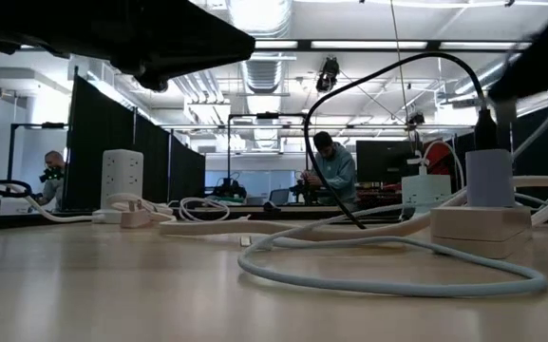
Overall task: Insert USB
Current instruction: Insert the light blue charger cable into the pink outlet extension
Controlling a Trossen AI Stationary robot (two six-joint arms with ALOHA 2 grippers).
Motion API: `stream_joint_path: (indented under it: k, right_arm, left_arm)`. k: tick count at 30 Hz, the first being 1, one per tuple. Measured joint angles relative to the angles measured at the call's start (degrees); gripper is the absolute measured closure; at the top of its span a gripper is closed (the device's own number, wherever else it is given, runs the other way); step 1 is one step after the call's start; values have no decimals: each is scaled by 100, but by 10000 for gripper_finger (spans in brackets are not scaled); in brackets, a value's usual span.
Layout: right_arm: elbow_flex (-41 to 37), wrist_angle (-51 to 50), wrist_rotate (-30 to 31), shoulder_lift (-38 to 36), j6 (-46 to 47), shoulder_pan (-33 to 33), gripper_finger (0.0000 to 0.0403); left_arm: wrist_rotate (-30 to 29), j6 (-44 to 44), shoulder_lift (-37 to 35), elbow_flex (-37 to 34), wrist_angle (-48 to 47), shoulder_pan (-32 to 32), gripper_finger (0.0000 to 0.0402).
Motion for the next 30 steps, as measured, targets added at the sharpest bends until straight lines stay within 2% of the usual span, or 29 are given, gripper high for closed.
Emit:
stream_joint_path:
  k: [4, 15, 18, 23, 30]
  right_arm:
    - [-142, 105, 97, 345, 492, 35, 387]
    - [-151, 330, 387, 973, 984, -209, 387]
    - [-151, 583, 403, 1017, 844, -293, 387]
    - [-149, 1236, 433, 1055, 87, -494, 387]
    - [-146, 1233, 354, 1055, -10, -583, 387]
  left_arm:
    - [-1, 1, 0, -14, -22, 52, 336]
    - [2, -7, 0, -25, -28, 113, 336]
    - [5, -37, 0, -25, -38, 112, 335]
    - [5, -69, -2, -26, -50, 108, 334]
    - [6, -155, -2, -27, -126, 107, 333]
